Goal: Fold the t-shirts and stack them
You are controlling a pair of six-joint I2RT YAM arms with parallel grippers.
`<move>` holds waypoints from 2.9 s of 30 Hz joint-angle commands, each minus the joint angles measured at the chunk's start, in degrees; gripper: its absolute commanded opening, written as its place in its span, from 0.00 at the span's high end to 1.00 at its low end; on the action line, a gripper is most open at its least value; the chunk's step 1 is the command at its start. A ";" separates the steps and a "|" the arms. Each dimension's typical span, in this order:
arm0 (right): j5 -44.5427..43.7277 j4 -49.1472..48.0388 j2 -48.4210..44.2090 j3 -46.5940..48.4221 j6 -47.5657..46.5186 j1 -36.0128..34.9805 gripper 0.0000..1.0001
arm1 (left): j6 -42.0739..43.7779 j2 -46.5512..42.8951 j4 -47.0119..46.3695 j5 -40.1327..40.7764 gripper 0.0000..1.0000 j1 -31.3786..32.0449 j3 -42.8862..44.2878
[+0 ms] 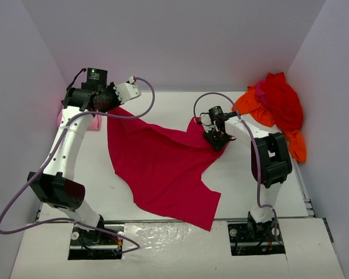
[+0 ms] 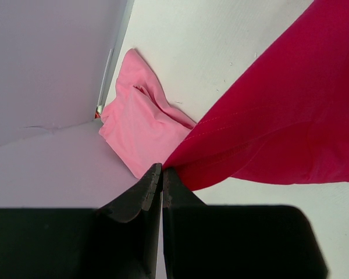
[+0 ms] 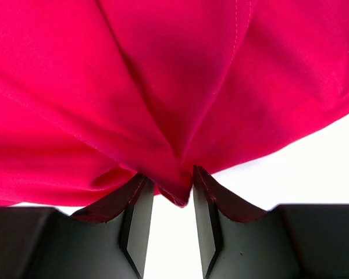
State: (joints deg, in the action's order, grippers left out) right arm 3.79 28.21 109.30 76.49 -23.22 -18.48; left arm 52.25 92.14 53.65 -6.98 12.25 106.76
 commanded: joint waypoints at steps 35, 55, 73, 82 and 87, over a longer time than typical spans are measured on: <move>-29.25 -15.88 -16.61 17.09 -8.14 5.15 1.00 | -11.79 -5.64 -16.82 11.61 1.00 -2.93 7.99; -17.91 -14.44 -44.25 28.66 -4.38 6.97 1.00 | -26.41 -17.52 1.31 3.53 1.00 -4.69 45.55; -10.92 6.85 -57.70 24.86 -3.66 7.41 1.00 | -25.87 -30.69 19.38 3.21 1.00 -3.64 48.98; -6.12 11.02 -59.72 19.67 -3.17 9.27 1.00 | -20.77 -36.06 19.97 9.95 1.00 -3.50 41.94; -5.59 10.85 -56.61 19.04 -3.60 8.57 1.00 | -21.09 -33.26 20.27 9.82 1.00 -2.23 39.93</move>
State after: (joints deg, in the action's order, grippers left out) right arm 3.05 42.23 49.45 95.88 -25.70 -10.55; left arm 28.94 54.87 78.67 -5.40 8.84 148.04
